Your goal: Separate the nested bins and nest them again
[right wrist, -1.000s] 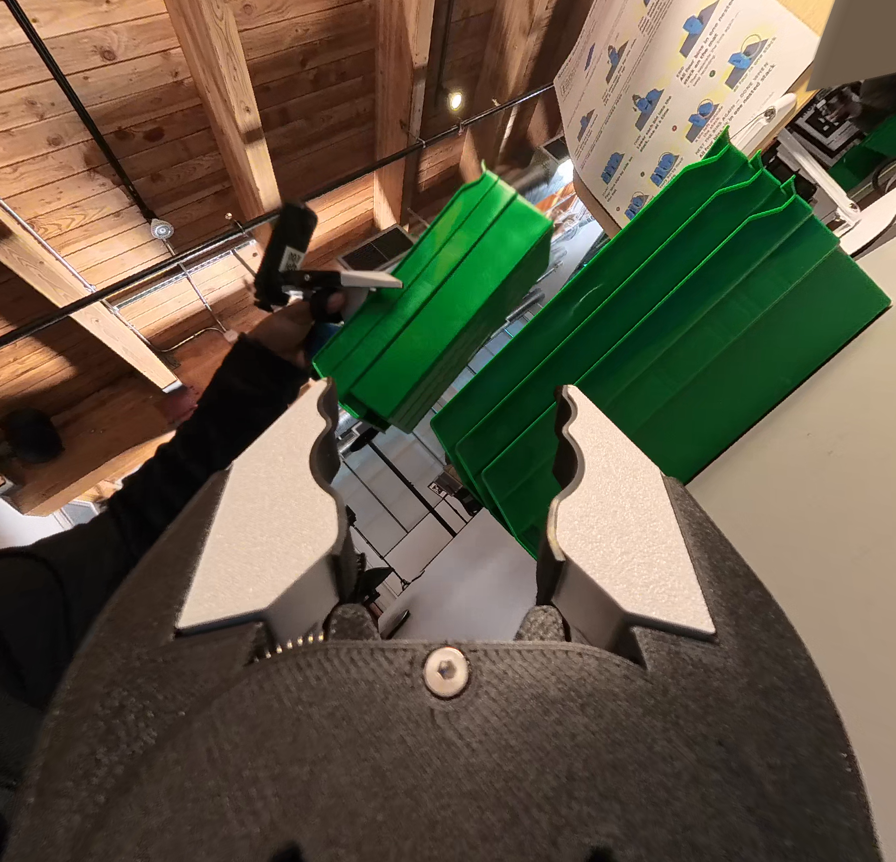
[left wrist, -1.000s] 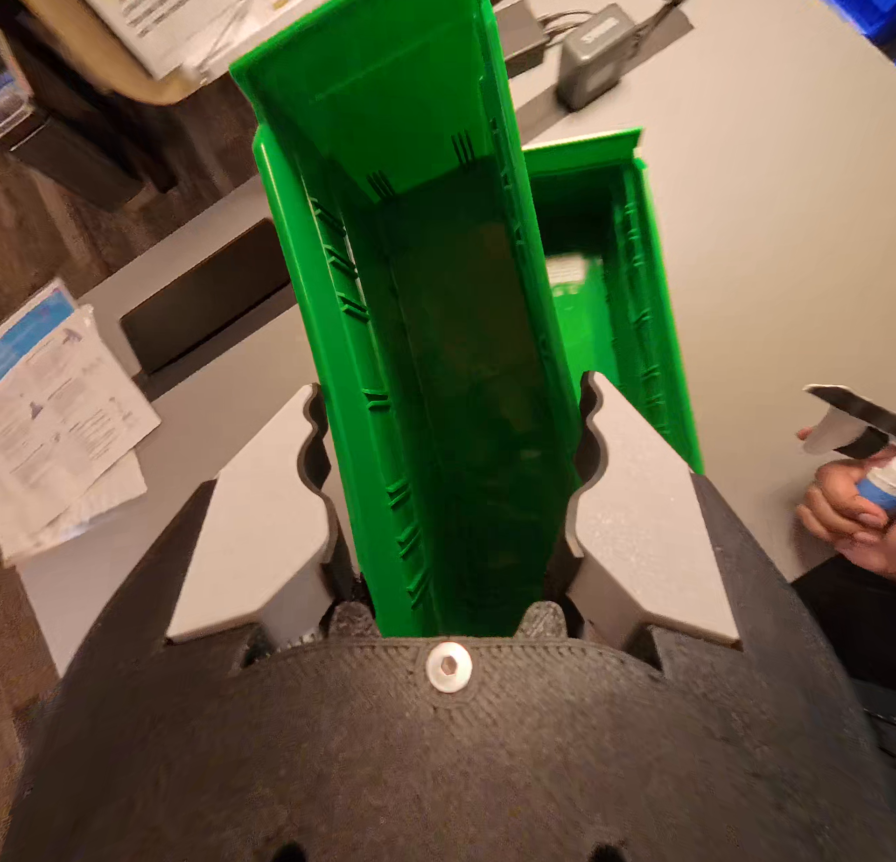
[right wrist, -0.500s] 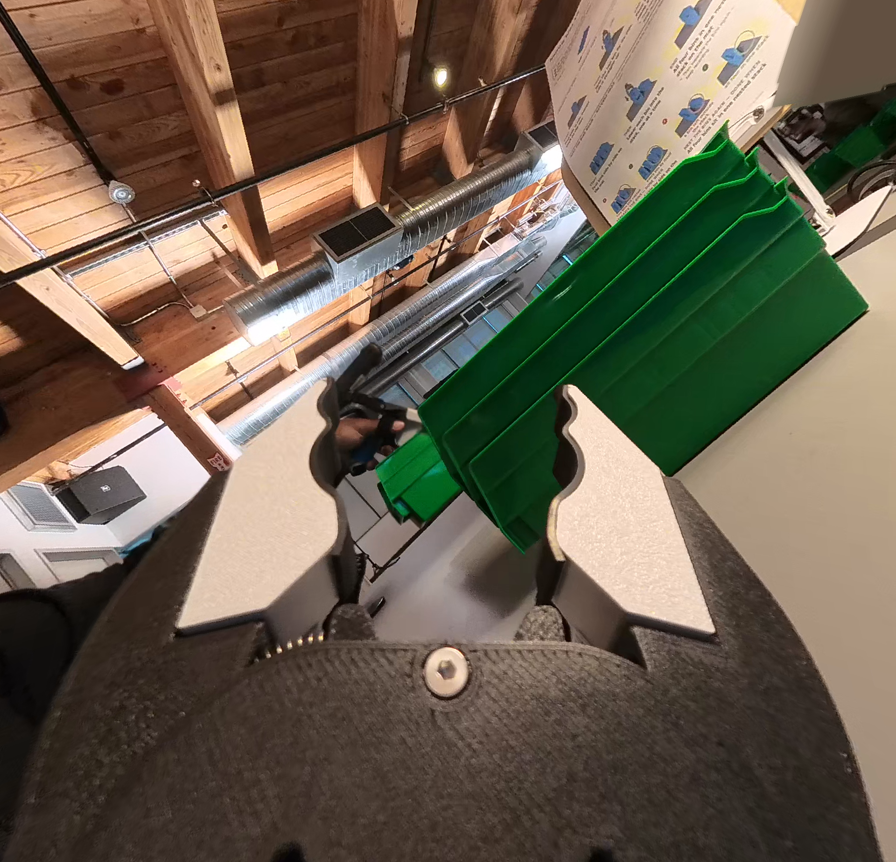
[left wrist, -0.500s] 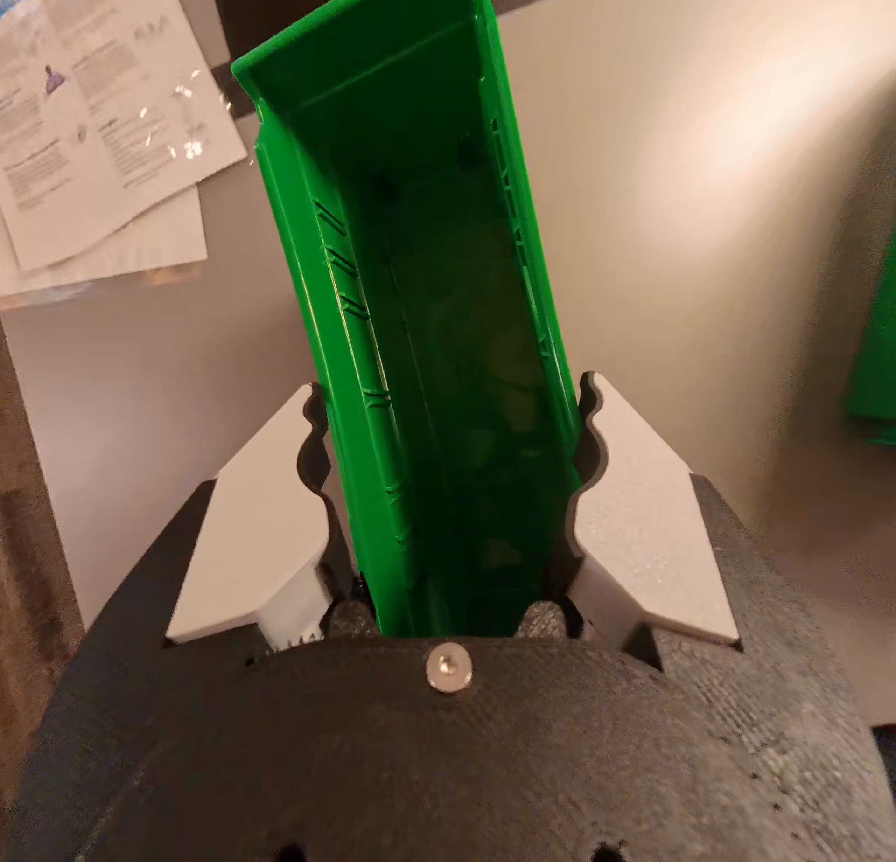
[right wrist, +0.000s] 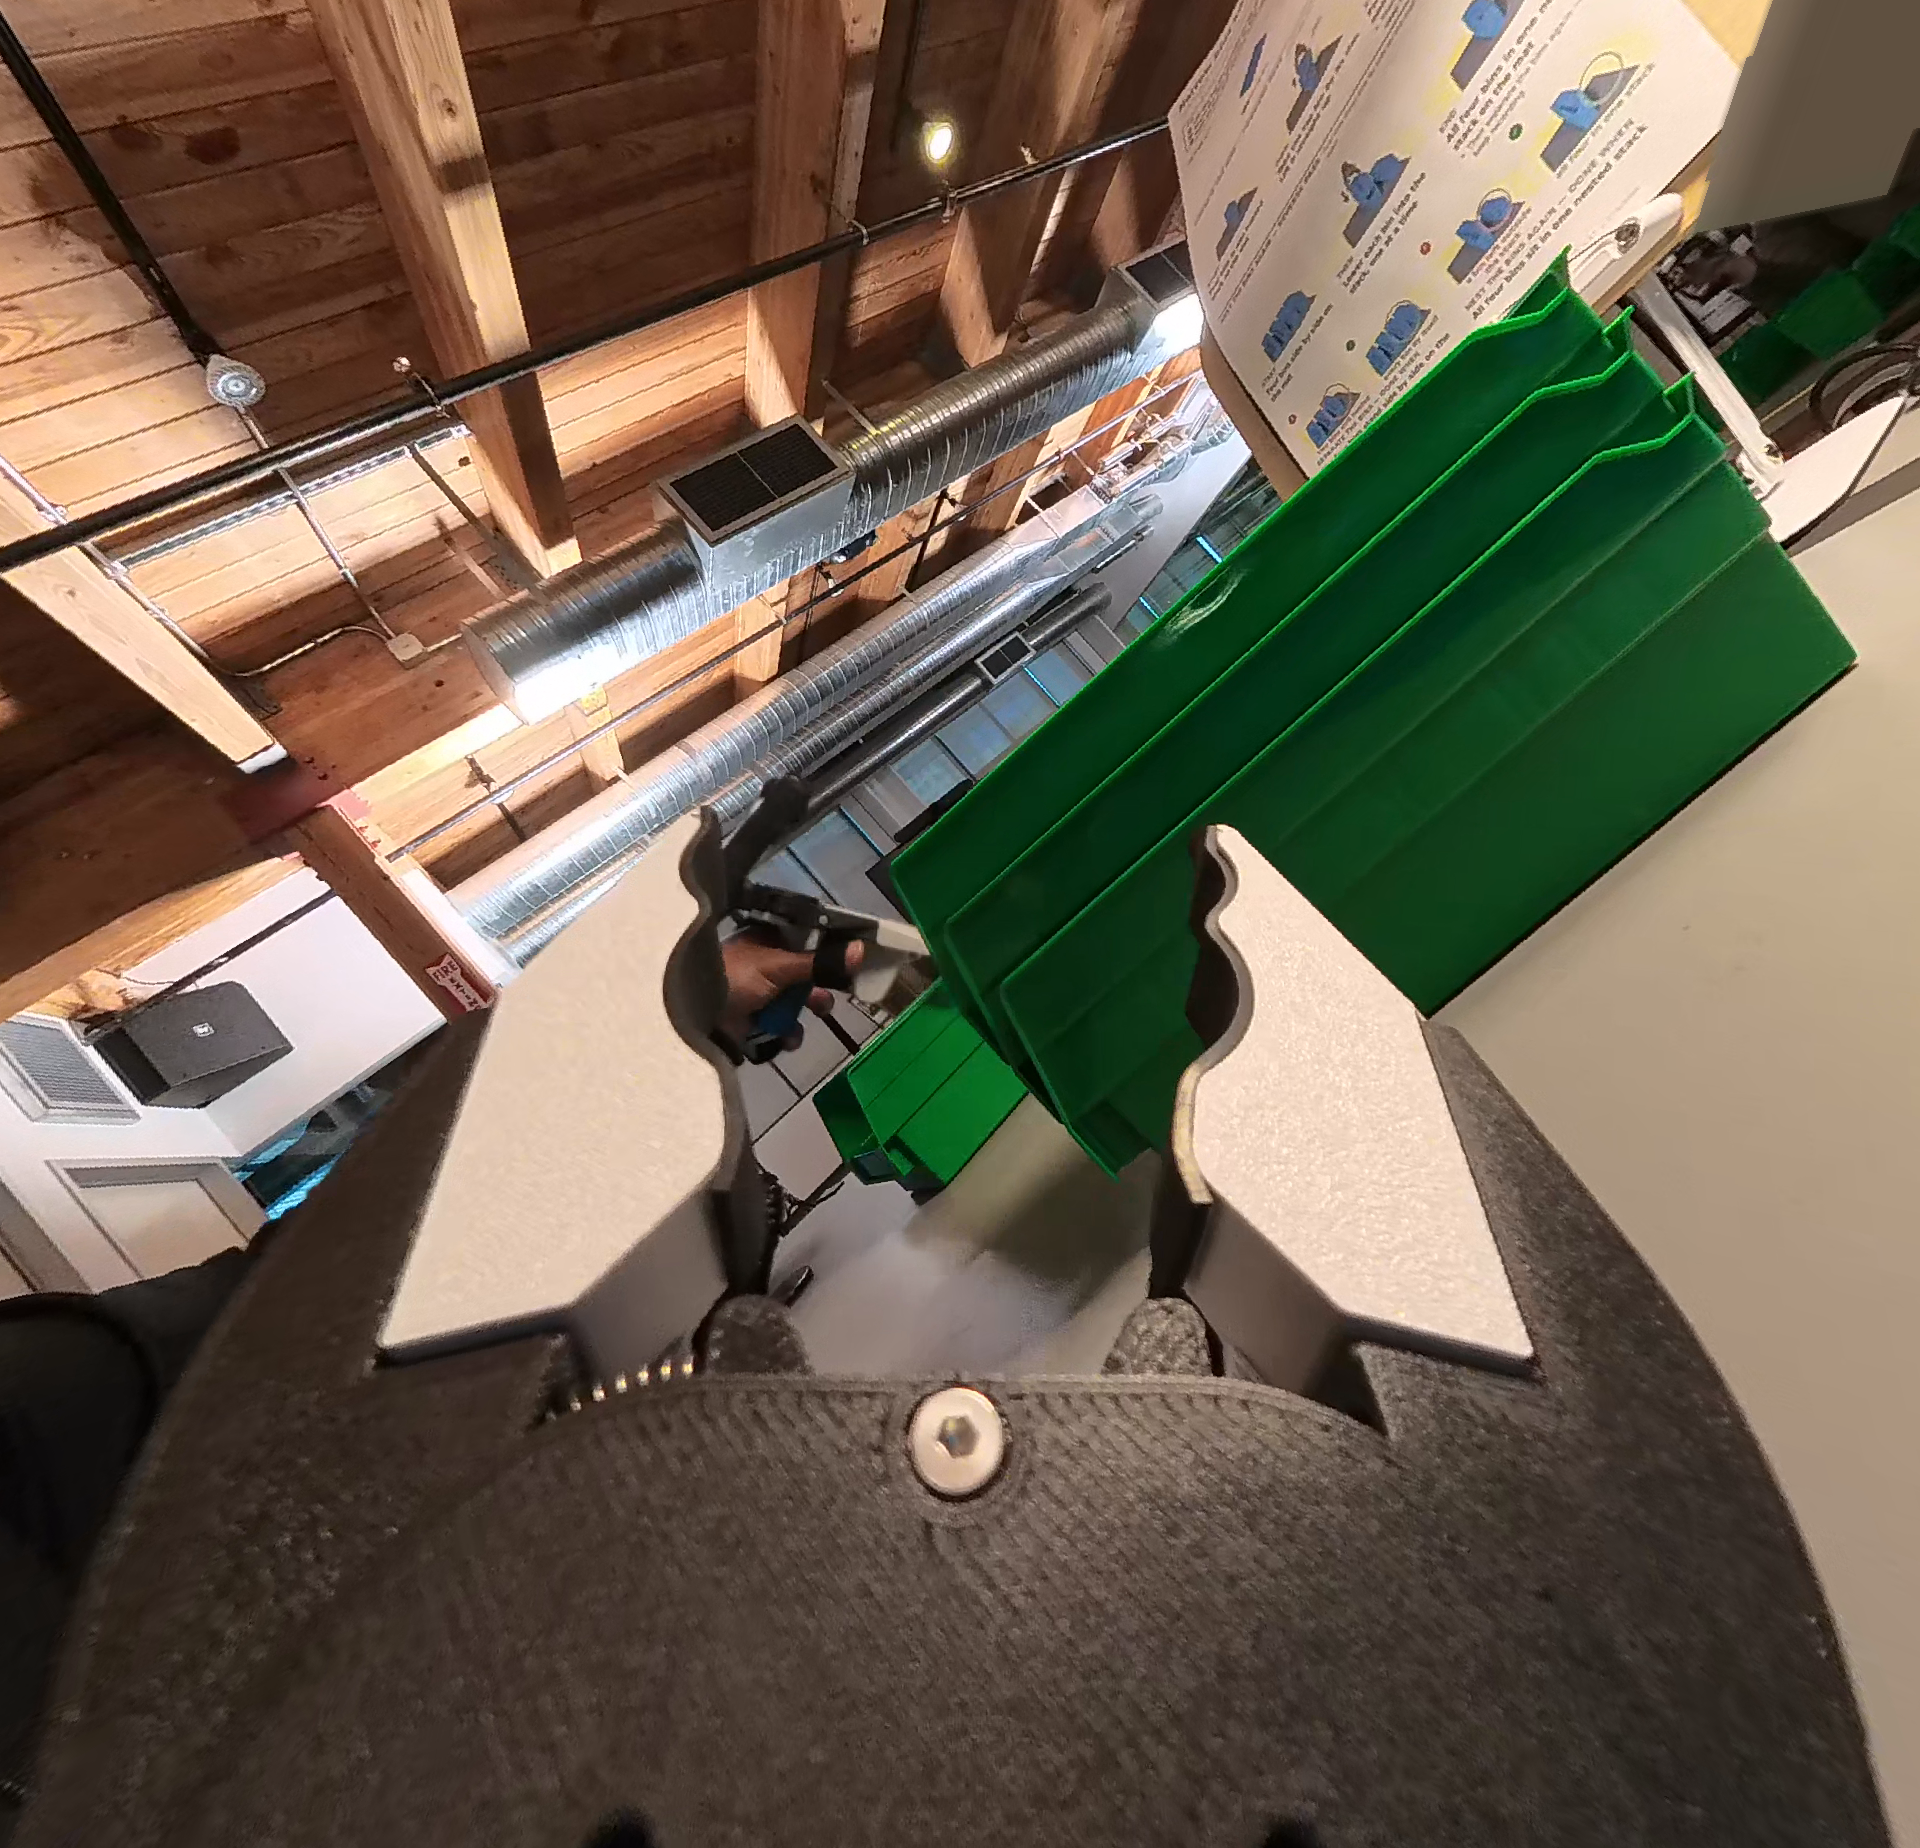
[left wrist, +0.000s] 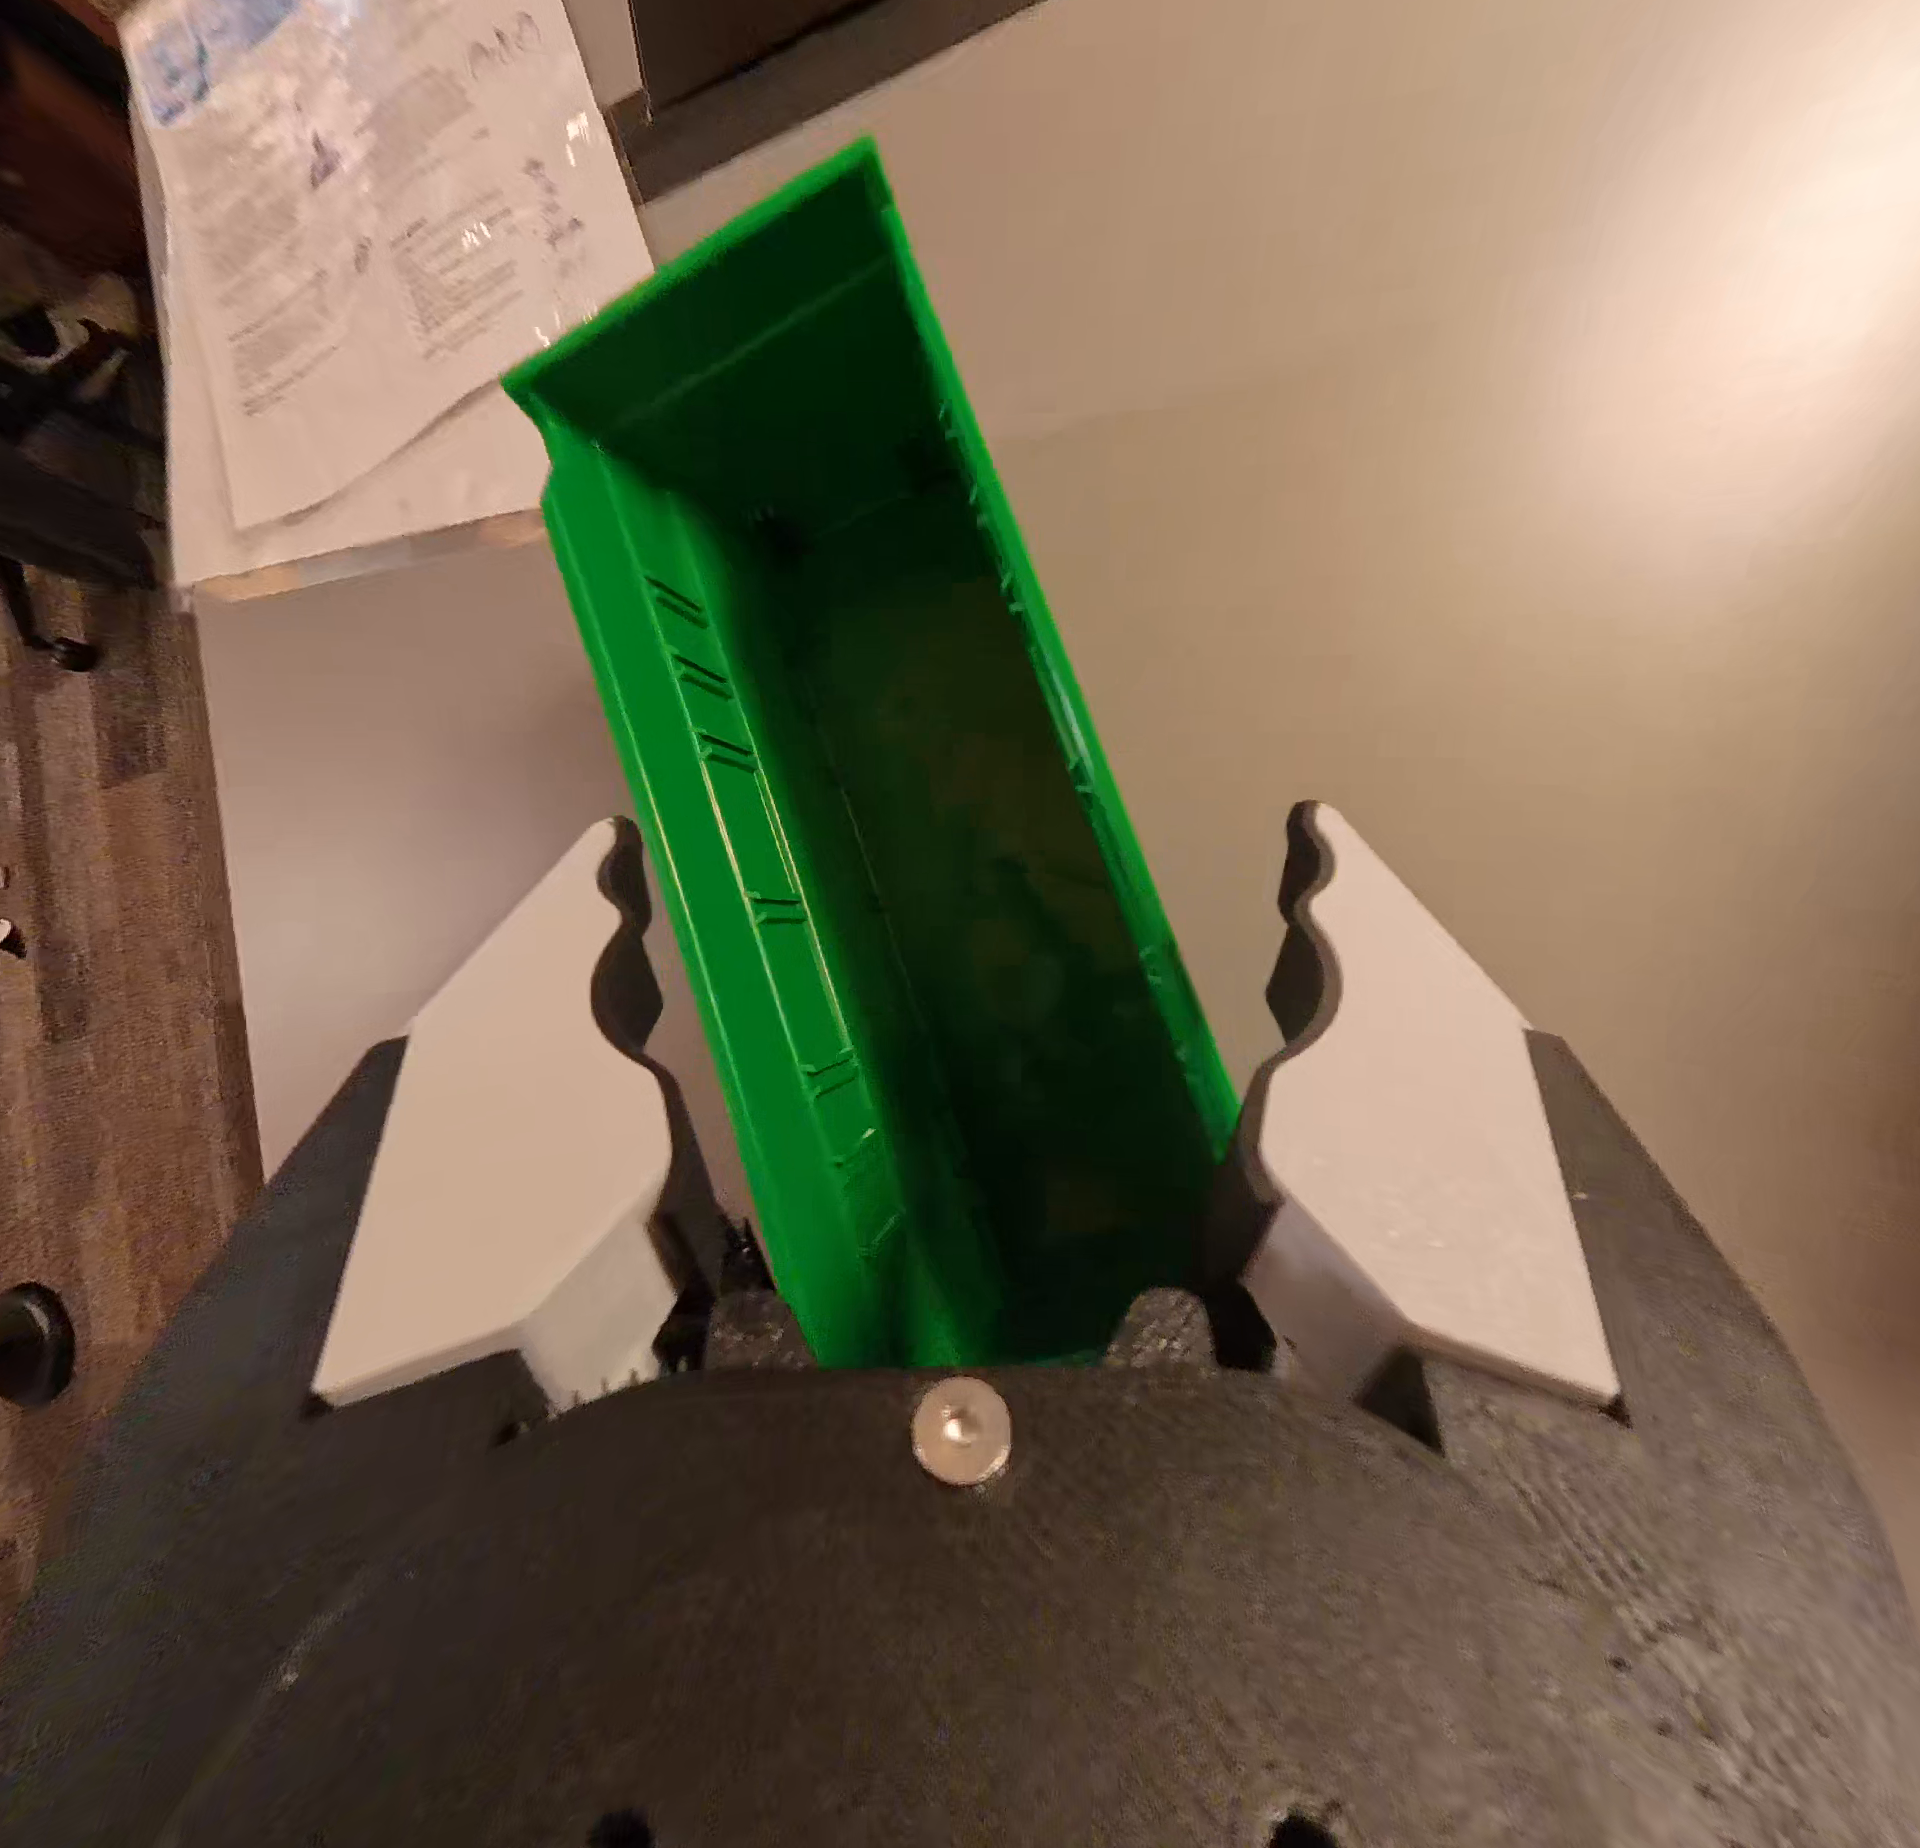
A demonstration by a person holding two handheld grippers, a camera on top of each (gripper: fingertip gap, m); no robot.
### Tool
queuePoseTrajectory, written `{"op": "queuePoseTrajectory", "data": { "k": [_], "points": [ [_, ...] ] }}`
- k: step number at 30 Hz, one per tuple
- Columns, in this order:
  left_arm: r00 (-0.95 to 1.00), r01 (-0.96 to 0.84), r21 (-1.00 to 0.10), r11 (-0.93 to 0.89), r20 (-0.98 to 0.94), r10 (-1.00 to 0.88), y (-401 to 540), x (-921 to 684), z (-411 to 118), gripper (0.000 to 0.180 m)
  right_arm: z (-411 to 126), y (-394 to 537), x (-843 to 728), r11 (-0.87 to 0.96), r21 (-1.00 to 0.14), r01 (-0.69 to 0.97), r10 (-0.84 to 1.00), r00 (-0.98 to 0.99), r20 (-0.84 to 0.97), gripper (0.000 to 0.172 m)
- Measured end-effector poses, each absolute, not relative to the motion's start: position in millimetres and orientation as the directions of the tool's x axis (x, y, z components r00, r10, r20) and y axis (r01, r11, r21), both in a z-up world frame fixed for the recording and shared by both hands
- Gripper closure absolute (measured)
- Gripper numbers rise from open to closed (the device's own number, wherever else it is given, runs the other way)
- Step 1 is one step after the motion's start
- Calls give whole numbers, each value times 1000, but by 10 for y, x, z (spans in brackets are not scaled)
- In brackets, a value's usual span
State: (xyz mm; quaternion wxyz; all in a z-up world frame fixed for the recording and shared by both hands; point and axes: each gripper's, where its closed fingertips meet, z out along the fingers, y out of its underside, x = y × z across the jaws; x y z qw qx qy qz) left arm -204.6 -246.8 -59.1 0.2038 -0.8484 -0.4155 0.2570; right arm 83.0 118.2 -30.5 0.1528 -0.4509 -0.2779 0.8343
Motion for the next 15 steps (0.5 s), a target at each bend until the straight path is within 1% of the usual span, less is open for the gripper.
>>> {"op": "queuePoseTrajectory", "data": {
  "k": [1,3,5,8,11,15],
  "points": [
    [526,584,-586,-562,-254,811,-2378,-2019,-477,61,-304,1182,831,-800,-601,-4,504,-547,-668,82],
    [562,547,-645,-533,-189,805,-2059,-1906,-235,61,-305,1184,827,-801,-599,-2,502,-547,-670,82],
    [629,527,-690,-496,-76,774,-1595,-1700,-21,60,-309,1182,819,-800,-600,1,503,-545,-671,81],
    [736,502,-709,-496,49,675,-835,-1337,196,59,-312,1178,814,-798,-603,2,506,-542,-671,82],
    [820,443,-692,-570,56,569,-152,-1037,239,57,-312,1177,815,-798,-603,2,505,-542,-671,81],
    [880,367,-658,-657,17,475,576,-802,139,53,-306,1184,825,-802,-597,1,499,-547,-672,82]
  ]
}}
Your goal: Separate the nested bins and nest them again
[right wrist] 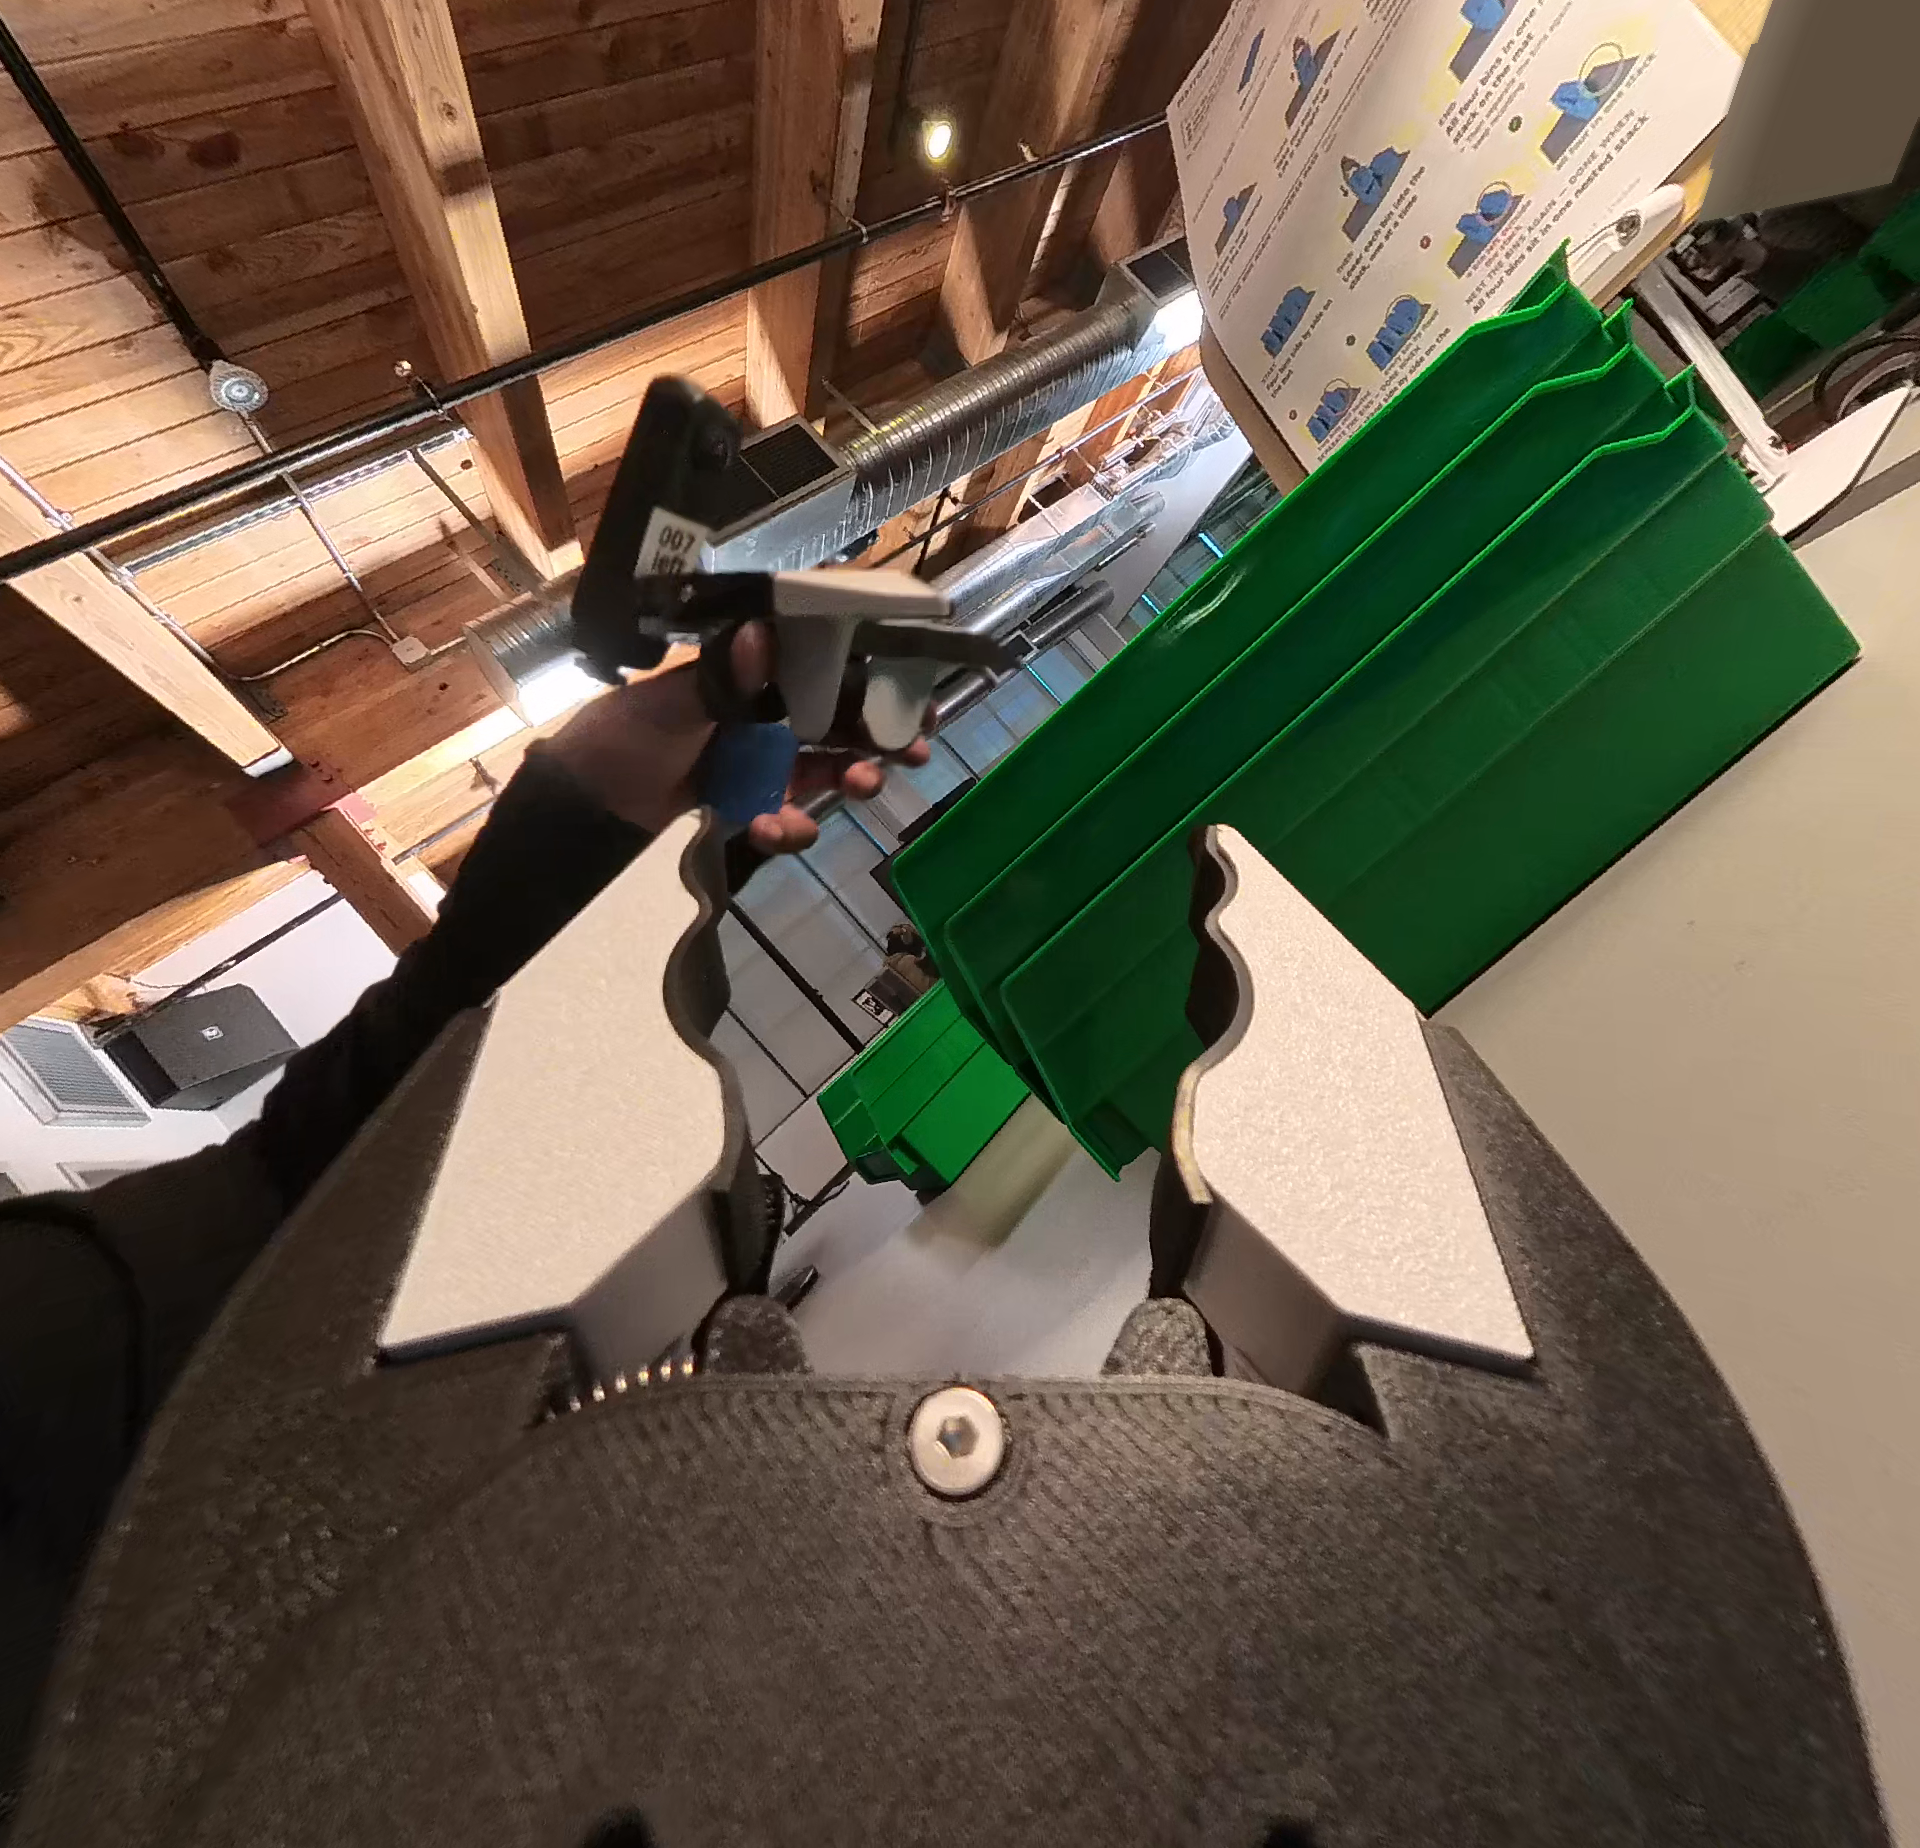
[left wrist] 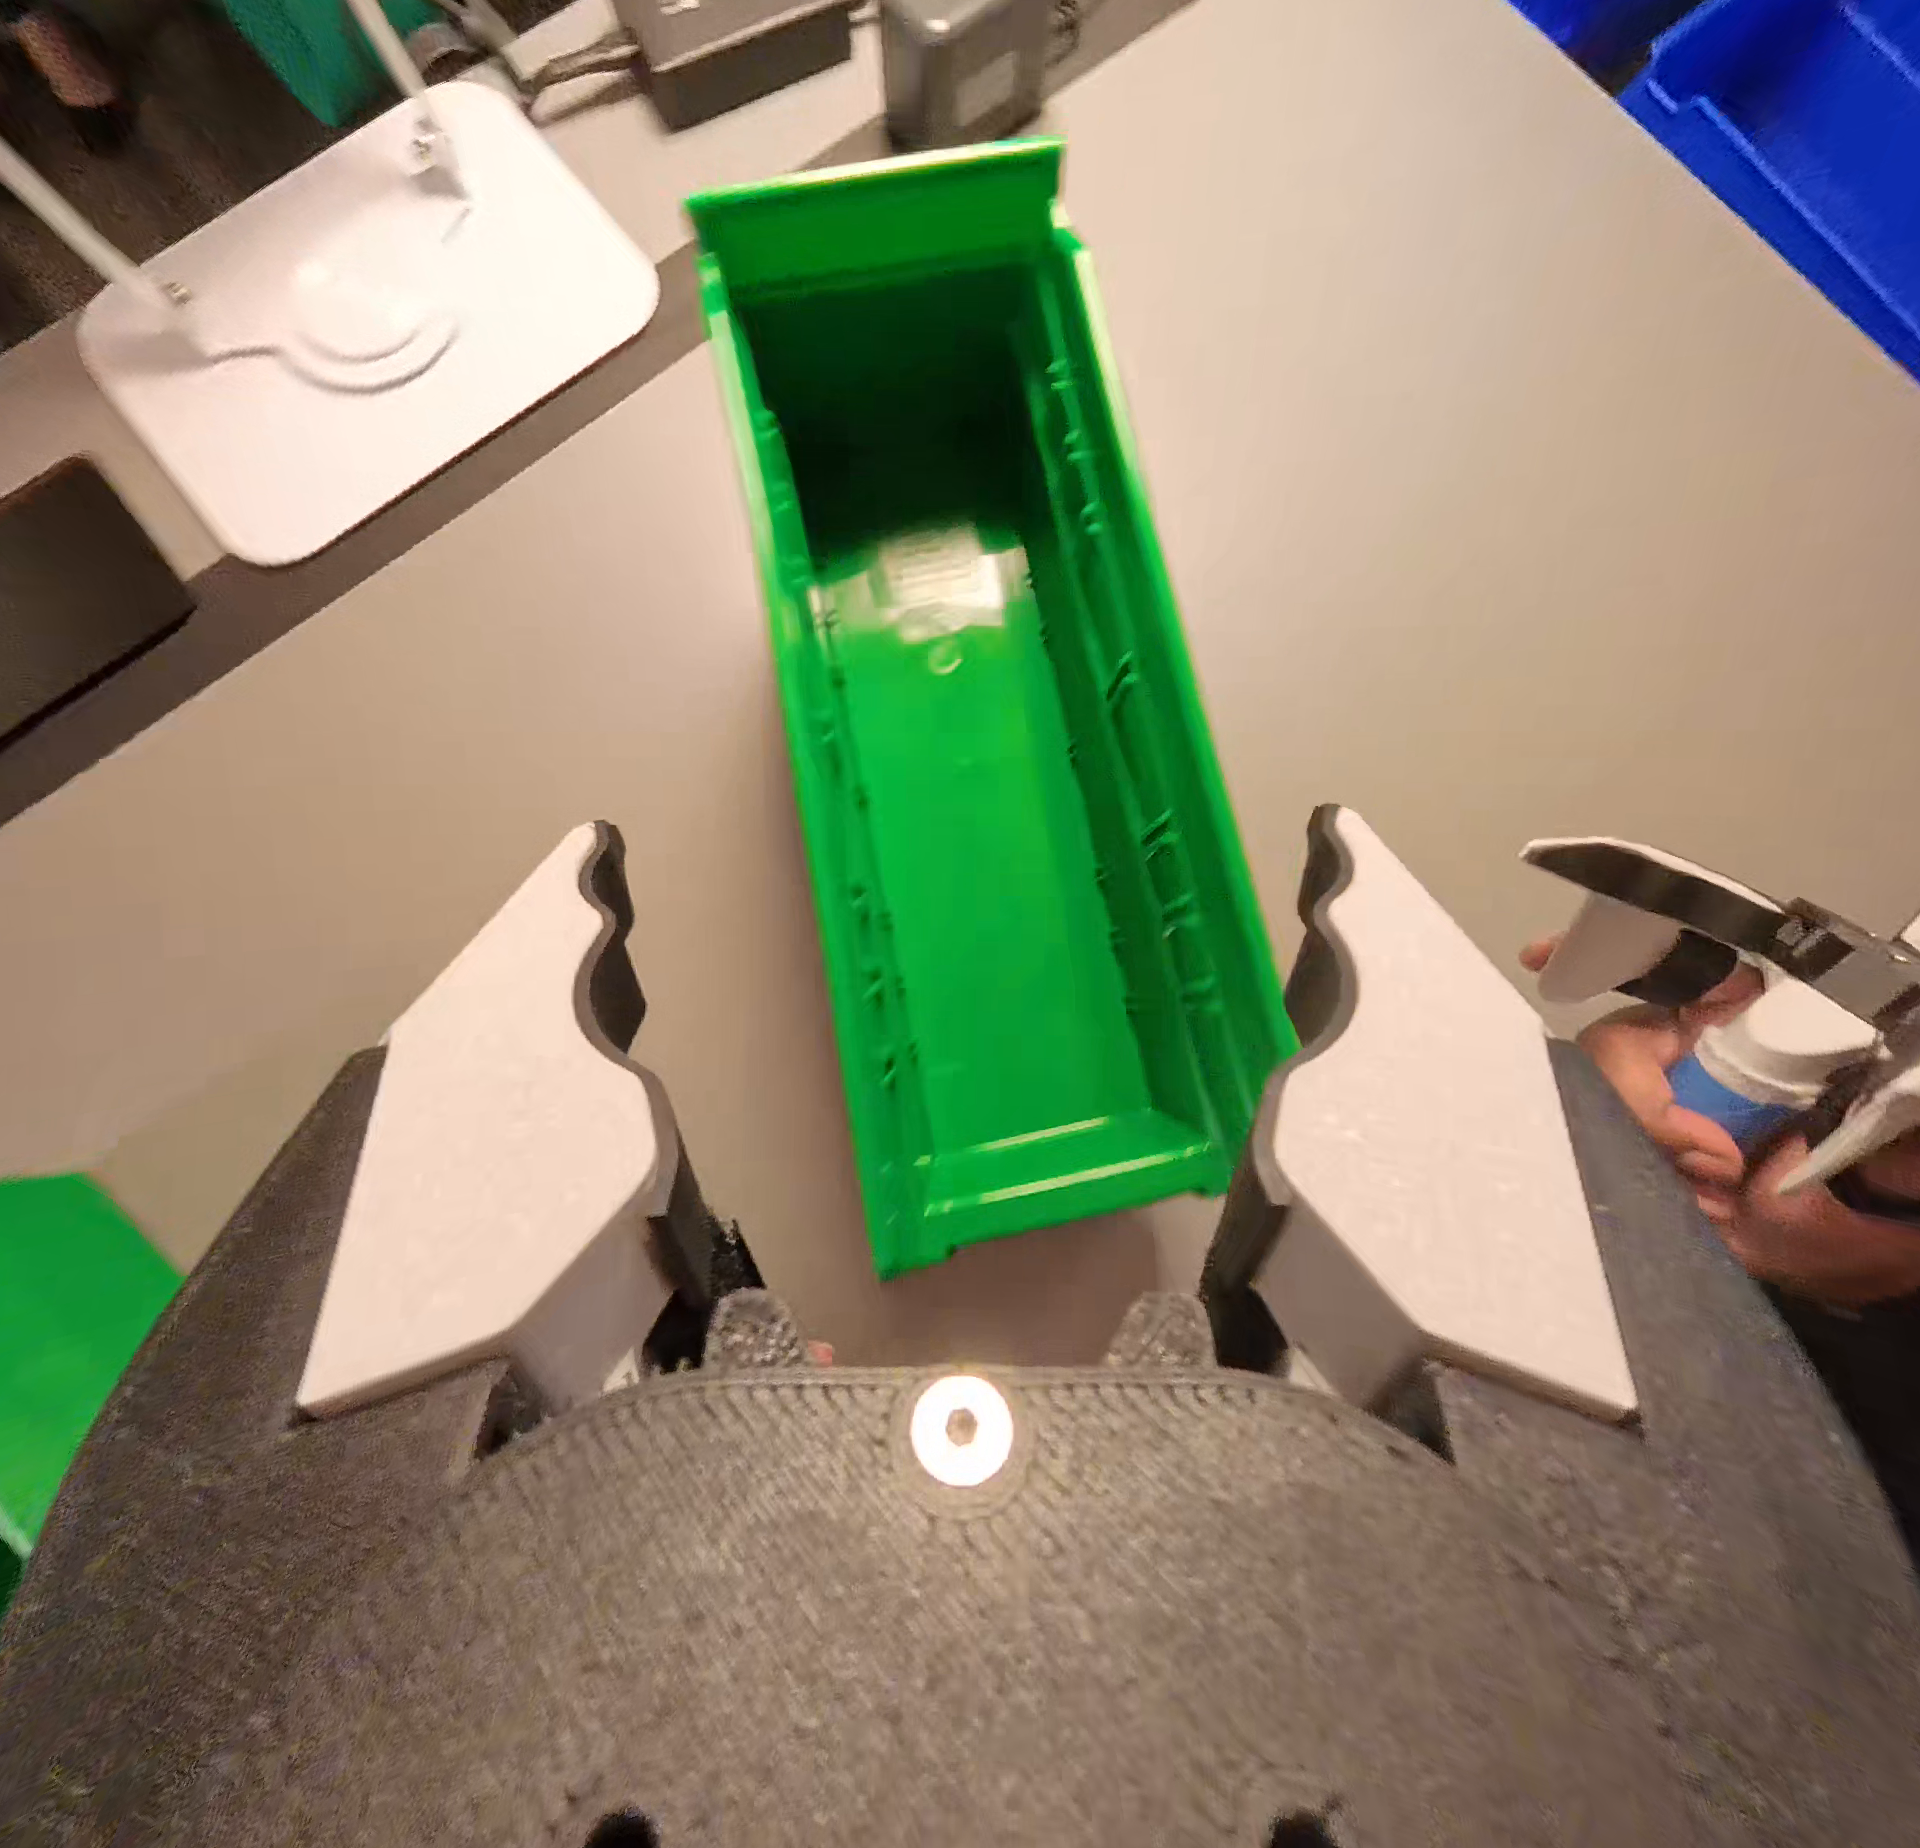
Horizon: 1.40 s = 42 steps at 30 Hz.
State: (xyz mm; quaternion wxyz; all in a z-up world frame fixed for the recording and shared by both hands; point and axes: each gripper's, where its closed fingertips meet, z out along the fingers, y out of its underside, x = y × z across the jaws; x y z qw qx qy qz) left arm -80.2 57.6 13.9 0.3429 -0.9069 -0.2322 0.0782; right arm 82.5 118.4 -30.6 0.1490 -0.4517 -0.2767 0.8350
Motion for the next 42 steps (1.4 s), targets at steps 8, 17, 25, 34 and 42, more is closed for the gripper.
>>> {"op": "queuePoseTrajectory", "data": {
  "k": [8,17,25,34,42],
  "points": [
    [902,283,-564,-776,-119,415,1087,-906,-183,52,-286,1213,860,-823,-568,5,464,-571,-677,82],
    [895,358,-493,-793,-60,442,987,-950,-461,52,-287,1246,855,-840,-543,12,437,-578,-689,82],
    [899,361,-480,-800,-51,435,966,-955,-539,62,-286,1245,861,-836,-549,5,446,-575,-686,82],
    [896,351,-491,-797,-71,438,962,-928,-490,74,-283,1246,863,-837,-547,6,443,-577,-686,82],
    [896,342,-509,-790,-76,437,971,-912,-406,76,-283,1252,863,-840,-543,8,439,-578,-688,82]
  ]
}}
